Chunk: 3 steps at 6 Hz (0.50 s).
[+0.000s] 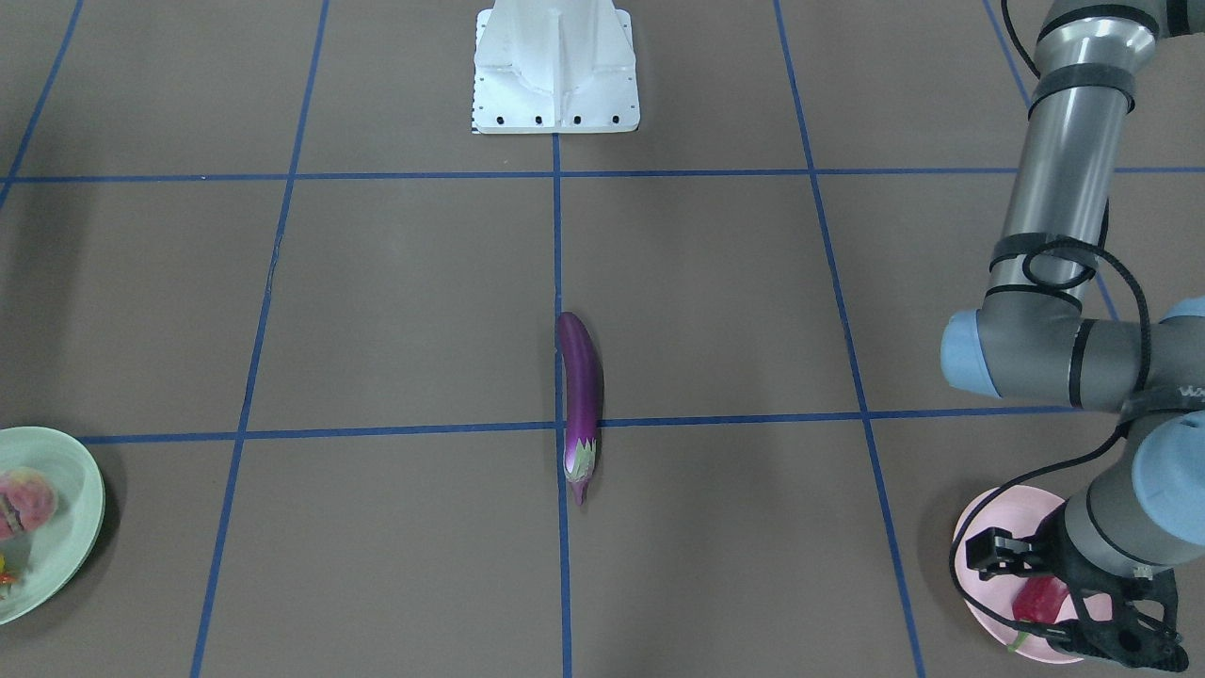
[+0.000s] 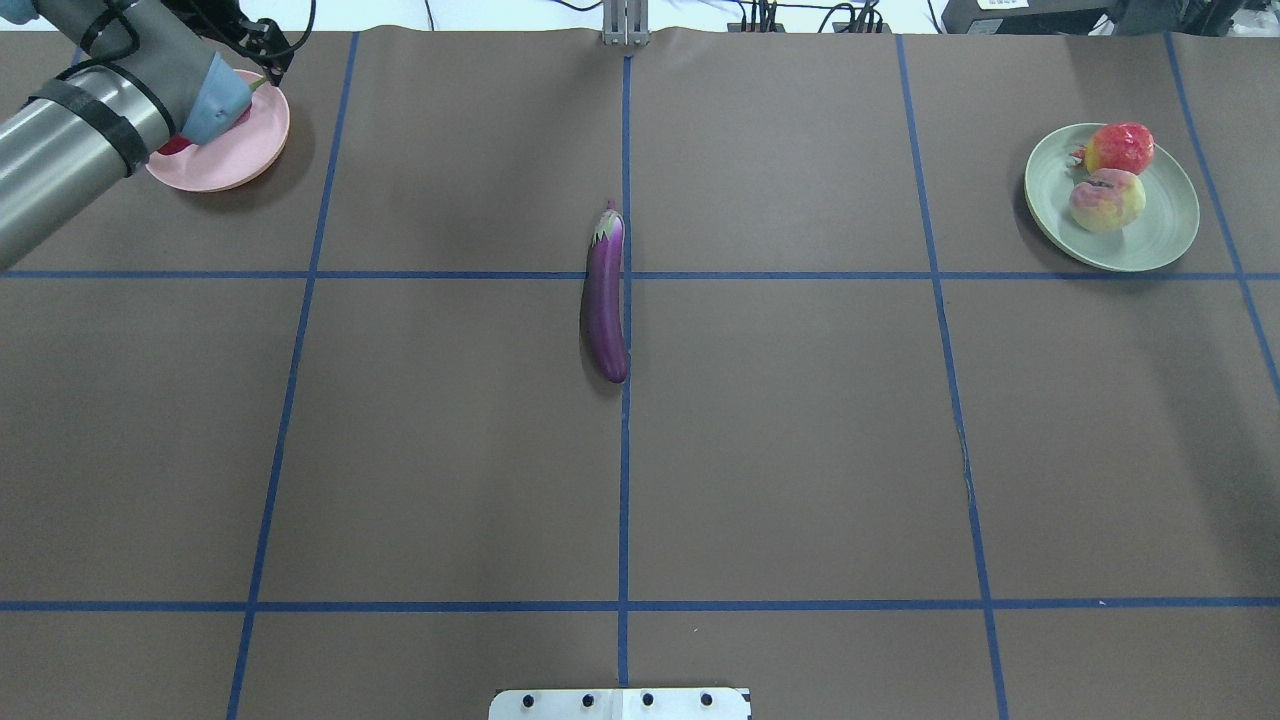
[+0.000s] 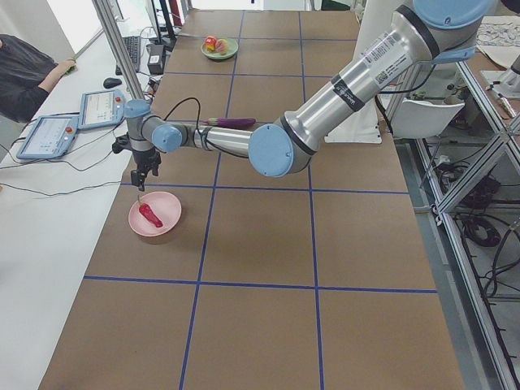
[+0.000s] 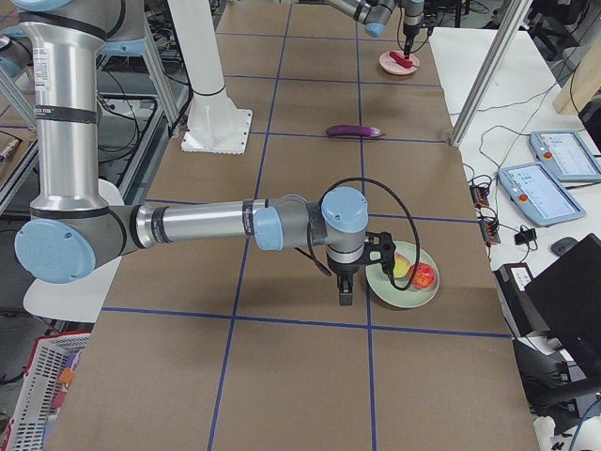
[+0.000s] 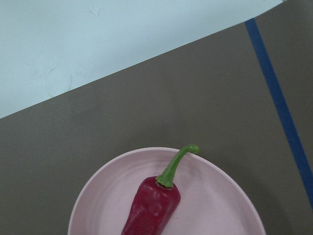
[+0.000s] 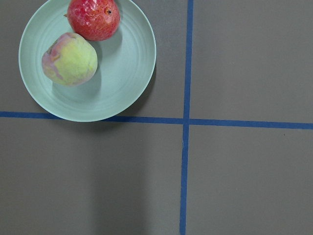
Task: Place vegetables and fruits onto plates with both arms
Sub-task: 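Move the left gripper back over the purple eggplant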
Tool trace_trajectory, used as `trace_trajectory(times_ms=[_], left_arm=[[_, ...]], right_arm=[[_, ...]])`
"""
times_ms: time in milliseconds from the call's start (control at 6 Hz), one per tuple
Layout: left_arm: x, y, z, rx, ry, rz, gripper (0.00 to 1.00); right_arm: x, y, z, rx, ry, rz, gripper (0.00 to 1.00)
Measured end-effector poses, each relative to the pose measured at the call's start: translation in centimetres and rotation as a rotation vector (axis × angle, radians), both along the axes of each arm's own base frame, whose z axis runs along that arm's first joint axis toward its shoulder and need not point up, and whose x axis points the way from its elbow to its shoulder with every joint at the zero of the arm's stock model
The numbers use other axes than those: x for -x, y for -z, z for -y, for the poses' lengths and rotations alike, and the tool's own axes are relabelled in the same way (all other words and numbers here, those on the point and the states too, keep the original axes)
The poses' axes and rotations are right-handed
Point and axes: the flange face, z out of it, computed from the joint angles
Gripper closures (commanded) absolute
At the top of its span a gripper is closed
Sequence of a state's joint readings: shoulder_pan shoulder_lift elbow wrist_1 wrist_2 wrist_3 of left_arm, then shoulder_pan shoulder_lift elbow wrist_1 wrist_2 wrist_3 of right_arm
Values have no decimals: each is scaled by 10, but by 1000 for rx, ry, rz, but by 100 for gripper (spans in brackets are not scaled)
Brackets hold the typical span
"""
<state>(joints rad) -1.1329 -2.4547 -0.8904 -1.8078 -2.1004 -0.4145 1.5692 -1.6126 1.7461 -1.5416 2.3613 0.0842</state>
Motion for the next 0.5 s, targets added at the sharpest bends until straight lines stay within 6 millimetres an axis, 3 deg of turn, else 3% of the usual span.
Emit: trace_trajectory(times_ms=[167,333,500], left_arm=[[-31,58,-26,88,51,-90,0],[-92,102,-67,149,53,-151,0],[-161,132,-111,209,38,-183,0]], right_arm=[[0,0,0,-1,0,0,0],[0,0,0,-1,0,-1,0],[0,0,0,-1,0,-2,0]])
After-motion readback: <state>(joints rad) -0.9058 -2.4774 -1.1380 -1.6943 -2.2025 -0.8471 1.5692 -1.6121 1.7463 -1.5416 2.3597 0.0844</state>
